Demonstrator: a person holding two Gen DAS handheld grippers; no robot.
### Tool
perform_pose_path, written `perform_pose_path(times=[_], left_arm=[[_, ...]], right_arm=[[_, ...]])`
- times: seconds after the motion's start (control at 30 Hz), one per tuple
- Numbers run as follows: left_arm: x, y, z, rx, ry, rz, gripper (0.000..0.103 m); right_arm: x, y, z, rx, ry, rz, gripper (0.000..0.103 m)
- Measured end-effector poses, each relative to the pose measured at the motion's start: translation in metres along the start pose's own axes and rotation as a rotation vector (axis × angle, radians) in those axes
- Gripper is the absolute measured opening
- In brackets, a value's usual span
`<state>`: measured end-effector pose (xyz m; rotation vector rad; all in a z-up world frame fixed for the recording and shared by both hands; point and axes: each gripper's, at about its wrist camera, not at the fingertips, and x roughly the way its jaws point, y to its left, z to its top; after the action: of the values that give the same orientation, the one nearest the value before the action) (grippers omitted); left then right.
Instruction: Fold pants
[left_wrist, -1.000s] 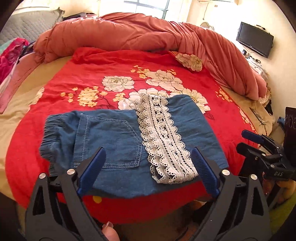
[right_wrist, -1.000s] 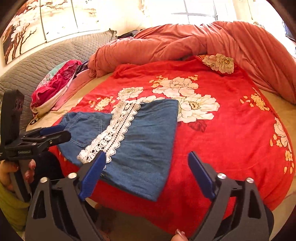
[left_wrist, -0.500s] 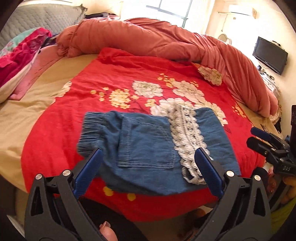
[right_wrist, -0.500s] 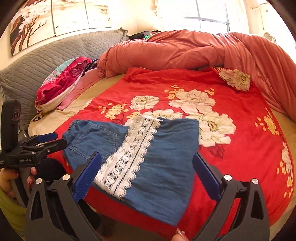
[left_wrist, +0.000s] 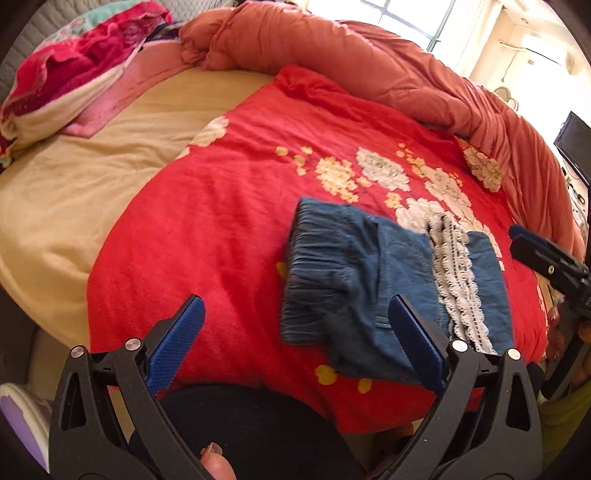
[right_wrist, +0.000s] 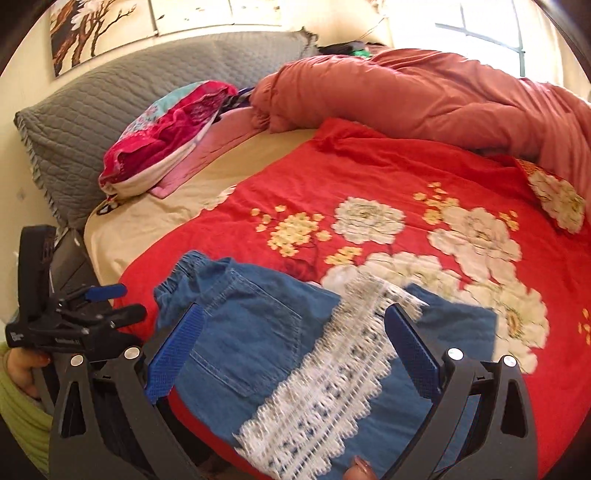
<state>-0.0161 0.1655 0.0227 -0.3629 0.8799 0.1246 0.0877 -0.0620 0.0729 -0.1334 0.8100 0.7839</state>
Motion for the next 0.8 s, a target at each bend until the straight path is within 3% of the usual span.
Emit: perform_pose_path(times=[0.27, 0.37, 0.5, 0.8], left_arm=[[0.028, 0.004, -0.001, -0.042, 0.101, -0.095, 0.092], [0.039, -0.001, -0.002, -0.030, 0.146, -0.139, 0.075], [0.047, -0.004, -0.003, -0.010, 0.186, -0.146, 0.062], [0.052, -0.005, -0.004, -0.008, 0.206, -0.136, 0.059]], right_arm=[[0.052, 0.028, 0.029, -0.093, 0.104, 0.115, 0.098], [0.076, 0.037, 0.039, -0.098, 0.162, 0.180, 0.098], [0.105, 0.052, 0.048, -0.156, 0.231, 0.227, 0.098], [0.156, 0.066, 0.050, -0.209, 0.369, 0.343, 0.098]])
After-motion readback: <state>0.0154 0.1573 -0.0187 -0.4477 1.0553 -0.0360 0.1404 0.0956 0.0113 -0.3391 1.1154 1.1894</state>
